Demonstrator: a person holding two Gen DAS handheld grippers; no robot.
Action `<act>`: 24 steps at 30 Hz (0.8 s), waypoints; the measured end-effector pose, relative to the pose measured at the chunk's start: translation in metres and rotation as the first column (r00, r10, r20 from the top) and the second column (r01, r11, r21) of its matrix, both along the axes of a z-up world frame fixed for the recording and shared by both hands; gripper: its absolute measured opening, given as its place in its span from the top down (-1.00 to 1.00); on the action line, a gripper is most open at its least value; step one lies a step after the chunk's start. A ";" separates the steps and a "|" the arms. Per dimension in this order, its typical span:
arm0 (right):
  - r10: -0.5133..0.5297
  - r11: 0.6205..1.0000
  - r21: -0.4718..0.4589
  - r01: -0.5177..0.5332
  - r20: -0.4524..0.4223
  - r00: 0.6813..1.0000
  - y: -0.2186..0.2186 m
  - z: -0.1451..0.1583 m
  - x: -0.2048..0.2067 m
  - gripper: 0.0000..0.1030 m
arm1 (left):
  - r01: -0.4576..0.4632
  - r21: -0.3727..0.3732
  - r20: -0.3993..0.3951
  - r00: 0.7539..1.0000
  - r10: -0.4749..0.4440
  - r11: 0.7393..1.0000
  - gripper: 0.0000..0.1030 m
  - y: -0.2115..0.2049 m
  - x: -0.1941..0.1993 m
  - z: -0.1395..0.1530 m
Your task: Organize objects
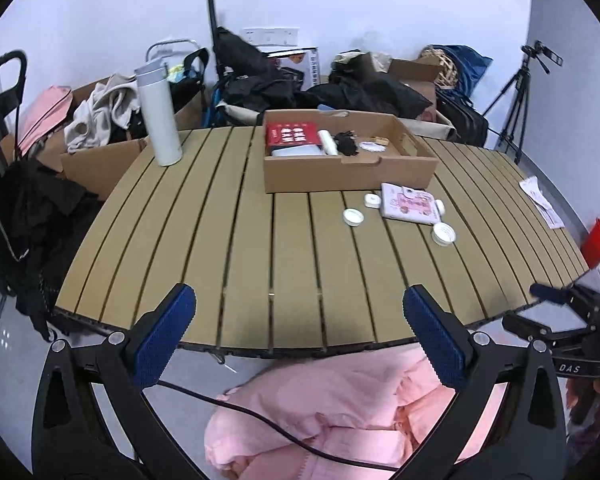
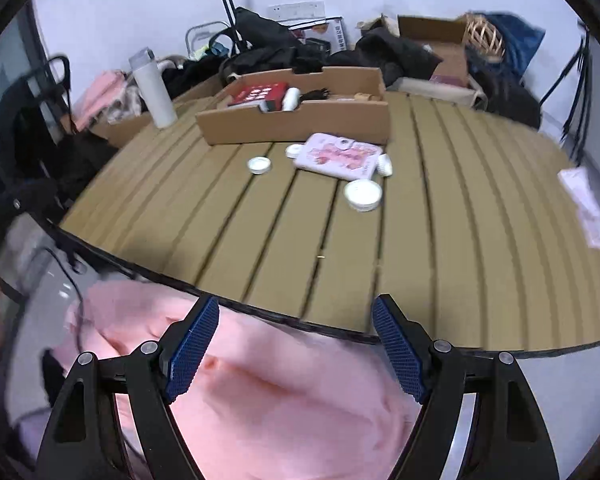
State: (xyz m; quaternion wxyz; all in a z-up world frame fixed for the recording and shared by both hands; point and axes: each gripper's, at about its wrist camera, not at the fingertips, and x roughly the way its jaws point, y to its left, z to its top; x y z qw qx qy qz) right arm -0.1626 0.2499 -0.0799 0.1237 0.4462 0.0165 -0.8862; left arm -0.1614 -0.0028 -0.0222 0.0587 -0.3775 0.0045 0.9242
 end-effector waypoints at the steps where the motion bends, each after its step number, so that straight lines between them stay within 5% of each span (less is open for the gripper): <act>1: 0.003 0.999 0.033 -0.002 -0.022 1.000 -0.001 0.003 0.004 -0.60 | 0.015 -0.012 -0.012 1.000 -0.015 1.000 -1.00 0.005 0.003 0.000; 6: -0.027 0.998 0.050 0.029 -0.037 0.999 0.001 0.001 0.003 -0.60 | 0.048 -0.045 -0.042 0.998 -0.050 0.998 -1.00 0.017 0.005 -0.015; 12: -0.057 0.998 -0.018 0.057 -0.014 0.998 -0.001 -0.025 -0.013 -0.60 | 0.094 -0.132 0.040 0.995 -0.090 0.987 -1.00 0.038 -0.032 -0.045; 15: -0.046 0.997 -0.062 0.047 0.016 0.999 0.004 -0.039 -0.031 -0.60 | 0.119 -0.102 0.051 0.992 -0.114 0.988 -0.99 0.047 -0.058 -0.056; 21: -0.073 0.995 -0.071 0.069 -0.061 0.995 0.020 -0.043 -0.082 -0.60 | 0.164 -0.029 0.165 0.974 -0.157 0.986 -0.88 0.070 -0.145 -0.089; 24: -0.111 0.993 -0.052 0.108 -0.060 0.992 0.027 -0.054 -0.113 -0.60 | 0.175 -0.047 0.187 0.969 -0.164 0.983 -0.77 0.084 -0.180 -0.107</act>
